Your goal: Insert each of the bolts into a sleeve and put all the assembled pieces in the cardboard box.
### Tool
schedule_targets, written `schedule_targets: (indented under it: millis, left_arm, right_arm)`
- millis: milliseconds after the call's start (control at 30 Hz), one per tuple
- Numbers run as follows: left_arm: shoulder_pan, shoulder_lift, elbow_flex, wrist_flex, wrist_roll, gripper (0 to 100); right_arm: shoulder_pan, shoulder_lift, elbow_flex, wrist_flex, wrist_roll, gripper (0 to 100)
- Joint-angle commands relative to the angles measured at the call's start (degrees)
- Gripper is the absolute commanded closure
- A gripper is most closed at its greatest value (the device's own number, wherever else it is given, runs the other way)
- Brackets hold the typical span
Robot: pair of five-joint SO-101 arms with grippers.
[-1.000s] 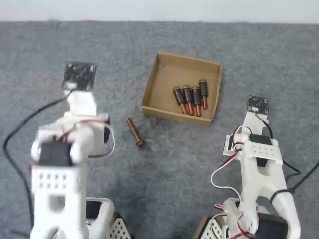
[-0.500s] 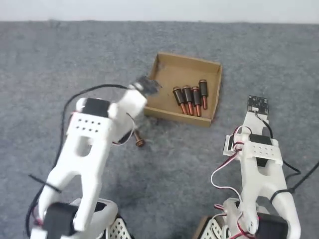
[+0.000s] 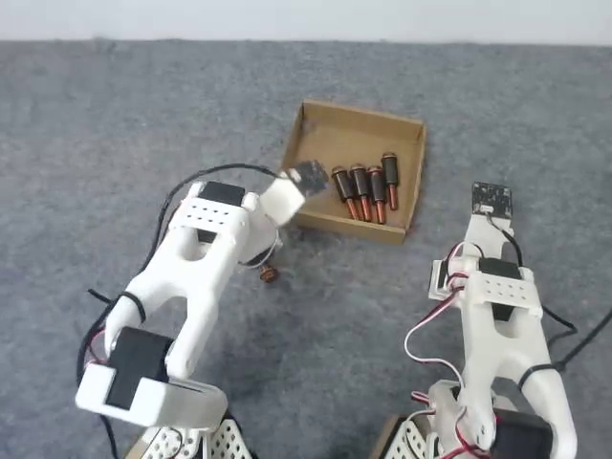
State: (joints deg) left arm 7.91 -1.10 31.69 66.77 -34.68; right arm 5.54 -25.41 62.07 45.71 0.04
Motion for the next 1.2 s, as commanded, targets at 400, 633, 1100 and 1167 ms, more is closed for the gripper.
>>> schedule_targets:
  millis: [400,633,1100,1167]
  left_arm:
    - [-4.2,-0.4,1.8,-16.5,19.3,90]
    - [-5.5,-0.2,4.6,-15.6,38.7,92]
    - [-5.5,10.0,-1.7,-11.8,55.7,92]
    - [-5.5,12.0,-3.6,-10.3,55.8,92]
  right_arm:
    - [-0.1,-2.5,-0.4,-1.0,2.4,99.1]
    - [-0.4,-2.5,-0.5,-1.0,2.5,99.1]
    - [-0.4,-2.5,-0.5,-1.0,2.5,99.1]
    - [-0.4,-2.5,-0.5,-1.0,2.5,99.1]
